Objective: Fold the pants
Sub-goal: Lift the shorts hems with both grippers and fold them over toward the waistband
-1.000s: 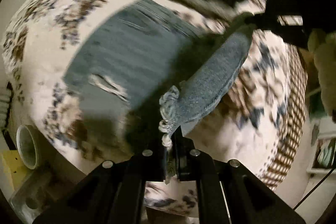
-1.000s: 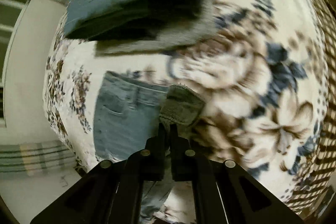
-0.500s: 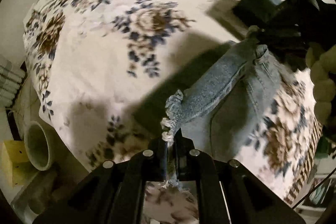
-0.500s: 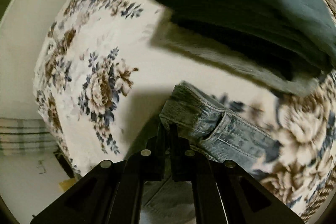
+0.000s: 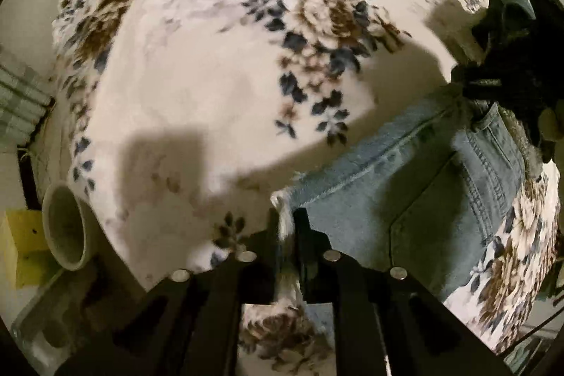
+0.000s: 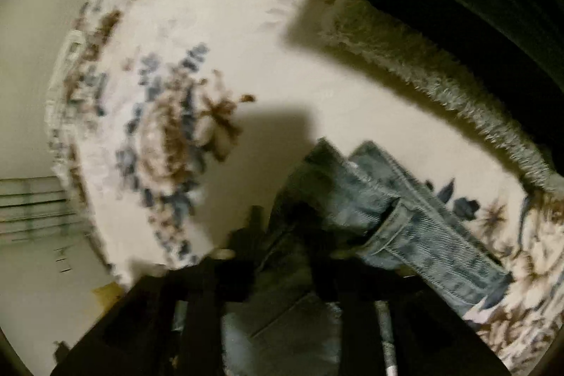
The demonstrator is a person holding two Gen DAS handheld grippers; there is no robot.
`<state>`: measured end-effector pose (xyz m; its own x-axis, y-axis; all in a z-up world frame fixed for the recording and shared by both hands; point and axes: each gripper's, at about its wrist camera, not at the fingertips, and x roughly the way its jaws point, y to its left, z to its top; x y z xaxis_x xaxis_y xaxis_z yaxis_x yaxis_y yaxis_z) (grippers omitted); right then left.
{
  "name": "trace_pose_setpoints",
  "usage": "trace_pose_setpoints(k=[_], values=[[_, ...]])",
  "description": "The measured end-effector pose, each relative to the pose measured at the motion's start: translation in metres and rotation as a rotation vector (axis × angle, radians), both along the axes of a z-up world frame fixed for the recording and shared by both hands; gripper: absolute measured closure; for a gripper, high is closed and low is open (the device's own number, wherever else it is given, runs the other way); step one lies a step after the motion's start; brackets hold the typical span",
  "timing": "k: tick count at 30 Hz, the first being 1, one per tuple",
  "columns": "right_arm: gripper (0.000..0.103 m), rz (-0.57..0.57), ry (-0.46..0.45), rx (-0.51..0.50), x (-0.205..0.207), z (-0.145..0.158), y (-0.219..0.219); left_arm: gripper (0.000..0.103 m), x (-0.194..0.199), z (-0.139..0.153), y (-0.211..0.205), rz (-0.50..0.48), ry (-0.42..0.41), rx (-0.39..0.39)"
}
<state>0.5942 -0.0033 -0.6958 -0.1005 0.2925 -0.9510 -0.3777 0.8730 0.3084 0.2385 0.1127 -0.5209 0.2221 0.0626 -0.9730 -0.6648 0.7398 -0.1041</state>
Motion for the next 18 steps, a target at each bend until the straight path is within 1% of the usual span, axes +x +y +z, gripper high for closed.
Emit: trace_pose_setpoints(k=[1,2,3,4,5,7,8,10,13,14,16,18], values=[[0.035,0.006,0.005,0.035,-0.002,0.006,-0.006,0.074,-0.004,0.005,-0.002,0.008,-0.007,0.007],[0.026,0.012,0.006,0.06,-0.004,0.011,-0.011,0.053,-0.008,0.012,-0.006,0.021,-0.014,0.009],[0.026,0.02,0.006,0.09,-0.009,0.019,-0.023,0.041,-0.014,0.019,-0.009,0.043,-0.022,0.0],[0.026,0.025,0.007,0.104,-0.015,0.025,-0.034,0.023,-0.018,0.023,-0.011,0.064,-0.025,-0.012],[0.025,0.029,0.009,0.117,-0.02,0.031,-0.047,0.022,-0.024,0.027,-0.015,0.093,-0.029,-0.024],[0.02,0.033,0.028,0.147,-0.029,0.036,-0.075,0.022,-0.035,0.035,-0.024,0.157,-0.058,-0.063],[0.017,0.03,0.038,0.157,-0.033,0.037,-0.089,0.022,-0.041,0.036,-0.03,0.19,-0.075,-0.092],[0.017,0.019,0.06,0.181,-0.04,0.035,-0.122,0.022,-0.051,0.031,-0.043,0.262,-0.112,-0.177],[0.017,-0.006,0.1,0.211,-0.048,0.017,-0.167,0.022,-0.064,0.013,-0.071,0.359,-0.164,-0.292],[0.017,-0.021,0.123,0.226,-0.049,0.009,-0.181,0.022,-0.068,0.003,-0.082,0.388,-0.175,-0.336],[0.017,-0.061,0.168,0.253,-0.051,-0.012,-0.207,0.022,-0.073,-0.018,-0.103,0.441,-0.168,-0.405],[0.017,-0.101,0.205,0.292,-0.051,-0.032,-0.226,0.022,-0.076,-0.034,-0.119,0.48,-0.168,-0.442]])
